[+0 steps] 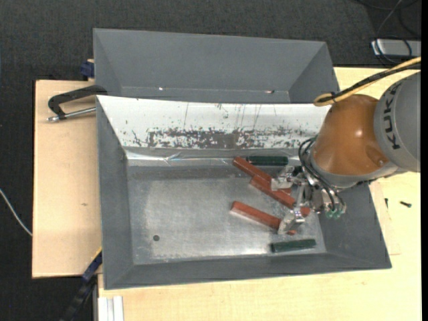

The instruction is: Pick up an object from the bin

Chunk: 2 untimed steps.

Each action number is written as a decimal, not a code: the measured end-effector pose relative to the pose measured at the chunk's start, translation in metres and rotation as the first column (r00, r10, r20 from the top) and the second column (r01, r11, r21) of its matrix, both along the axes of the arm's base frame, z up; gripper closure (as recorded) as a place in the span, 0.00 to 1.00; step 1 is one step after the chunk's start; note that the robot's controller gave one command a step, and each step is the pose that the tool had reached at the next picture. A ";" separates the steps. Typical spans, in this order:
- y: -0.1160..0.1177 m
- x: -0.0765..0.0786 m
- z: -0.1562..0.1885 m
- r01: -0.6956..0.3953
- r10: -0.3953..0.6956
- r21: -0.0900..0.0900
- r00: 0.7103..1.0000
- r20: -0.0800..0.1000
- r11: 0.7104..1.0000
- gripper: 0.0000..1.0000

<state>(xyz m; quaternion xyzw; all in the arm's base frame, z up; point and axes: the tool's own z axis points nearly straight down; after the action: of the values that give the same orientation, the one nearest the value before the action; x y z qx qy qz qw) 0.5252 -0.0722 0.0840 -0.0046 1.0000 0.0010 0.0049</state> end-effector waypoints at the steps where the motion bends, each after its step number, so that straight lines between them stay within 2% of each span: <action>1: -0.005 0.001 0.010 0.163 -0.163 0.001 0.987 -0.001 0.987 0.00; 2: 0.011 -0.004 -0.005 -0.154 0.154 -0.002 0.988 -0.005 0.988 1.00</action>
Offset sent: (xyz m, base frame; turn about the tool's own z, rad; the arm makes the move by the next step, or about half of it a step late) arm -0.0060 0.0200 -0.0140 -0.1570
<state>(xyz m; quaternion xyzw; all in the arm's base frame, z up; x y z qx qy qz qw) 0.5217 -0.0607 0.0791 -0.0818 0.9966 0.0000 0.0023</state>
